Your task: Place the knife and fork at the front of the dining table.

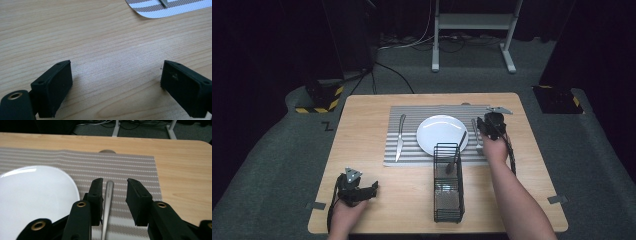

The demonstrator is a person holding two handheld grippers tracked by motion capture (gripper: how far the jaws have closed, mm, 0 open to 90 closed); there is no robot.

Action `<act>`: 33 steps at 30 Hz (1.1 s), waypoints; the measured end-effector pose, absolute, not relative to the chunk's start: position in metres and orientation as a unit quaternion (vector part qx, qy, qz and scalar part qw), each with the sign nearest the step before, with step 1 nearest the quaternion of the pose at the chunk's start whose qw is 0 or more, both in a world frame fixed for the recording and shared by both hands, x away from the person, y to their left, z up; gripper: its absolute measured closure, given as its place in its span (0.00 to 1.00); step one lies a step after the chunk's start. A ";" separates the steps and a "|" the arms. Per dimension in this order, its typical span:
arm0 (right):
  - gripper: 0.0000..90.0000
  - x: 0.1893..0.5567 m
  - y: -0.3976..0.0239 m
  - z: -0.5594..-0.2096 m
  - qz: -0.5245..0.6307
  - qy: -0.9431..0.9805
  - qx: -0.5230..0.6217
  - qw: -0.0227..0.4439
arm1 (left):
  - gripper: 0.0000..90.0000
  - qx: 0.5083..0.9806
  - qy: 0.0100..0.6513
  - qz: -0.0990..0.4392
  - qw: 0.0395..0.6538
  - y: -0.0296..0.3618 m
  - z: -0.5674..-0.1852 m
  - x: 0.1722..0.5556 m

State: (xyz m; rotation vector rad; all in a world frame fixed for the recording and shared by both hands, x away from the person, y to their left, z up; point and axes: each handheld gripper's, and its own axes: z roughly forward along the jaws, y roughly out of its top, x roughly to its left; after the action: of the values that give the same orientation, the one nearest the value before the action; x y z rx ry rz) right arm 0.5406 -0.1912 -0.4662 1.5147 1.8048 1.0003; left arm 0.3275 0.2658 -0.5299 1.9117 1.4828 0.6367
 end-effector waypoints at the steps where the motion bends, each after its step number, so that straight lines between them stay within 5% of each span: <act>1: 0.74 0.535 -0.193 -0.466 0.373 0.679 0.563 0.288 | 0.12 0.725 0.563 0.242 0.314 0.266 -0.530 0.327; 7: 0.83 0.490 -0.210 -0.482 0.368 0.688 0.553 0.293 | 0.12 0.724 0.563 0.242 0.316 0.266 -0.530 0.327; 16: 0.82 0.443 -0.216 -0.490 0.383 0.698 0.524 0.302 | 0.12 0.724 0.564 0.242 0.315 0.265 -0.530 0.327; 33: 0.75 0.364 -0.188 -0.442 0.519 0.663 0.443 0.308 | 0.12 0.723 0.565 0.242 0.315 0.265 -0.530 0.327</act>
State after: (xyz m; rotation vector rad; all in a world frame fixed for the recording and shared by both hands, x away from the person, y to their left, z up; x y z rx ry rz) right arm 0.3643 -0.1880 -0.4421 1.1705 1.7535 1.3720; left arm 0.3272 0.2654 -0.5299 1.9052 1.4877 0.6378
